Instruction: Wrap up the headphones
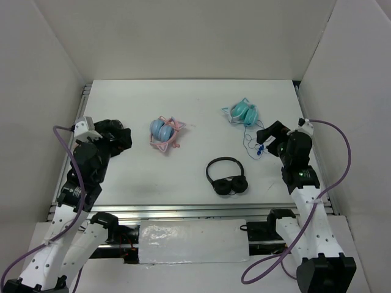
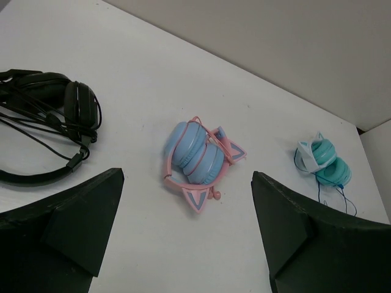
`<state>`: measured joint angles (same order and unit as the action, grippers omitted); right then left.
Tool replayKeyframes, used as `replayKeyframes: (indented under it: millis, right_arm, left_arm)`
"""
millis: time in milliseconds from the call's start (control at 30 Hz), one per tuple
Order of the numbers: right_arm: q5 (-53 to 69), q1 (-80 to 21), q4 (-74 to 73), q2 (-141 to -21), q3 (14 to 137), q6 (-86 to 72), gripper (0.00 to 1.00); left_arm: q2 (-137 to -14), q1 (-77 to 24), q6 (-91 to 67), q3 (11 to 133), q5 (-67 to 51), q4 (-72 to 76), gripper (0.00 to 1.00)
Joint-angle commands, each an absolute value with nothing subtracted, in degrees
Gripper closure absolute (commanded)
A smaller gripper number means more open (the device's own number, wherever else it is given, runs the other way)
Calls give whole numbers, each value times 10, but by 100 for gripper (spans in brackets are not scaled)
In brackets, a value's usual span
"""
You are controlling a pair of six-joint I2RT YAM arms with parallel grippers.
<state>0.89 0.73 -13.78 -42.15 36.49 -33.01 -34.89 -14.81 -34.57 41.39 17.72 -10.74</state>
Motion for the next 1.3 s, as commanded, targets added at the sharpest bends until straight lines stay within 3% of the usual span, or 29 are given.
replayKeyframes:
  millis: [0,200,367,600,867,1033,1267]
  right_arm:
    - [12,4,-95,-436,400,-316,0]
    - [-18,4,-123,-595,499,-319,0]
    - [-103,3,-208,-781,678,-321,0]
    - [-127,-32,-326,-1045,894,-287,0]
    - [-149,-46,-359,-1148,973,-250,2]
    - [-152,-44,-352,-1159,955,-249,13]
    - [-140,-35,-323,-1183,954,-228,16]
  left_arm:
    - [-345,-149,-330,425,189,-105,1]
    - [-369,-149,-333,432,185,-107,1]
    - [-387,-149,-330,437,187,-102,1]
    - [-397,-148,-322,436,180,-104,1]
    - [-400,-148,-312,432,189,-98,1]
    - [-407,-149,-313,431,188,-92,1]
    - [-415,-149,-313,432,189,-89,1]
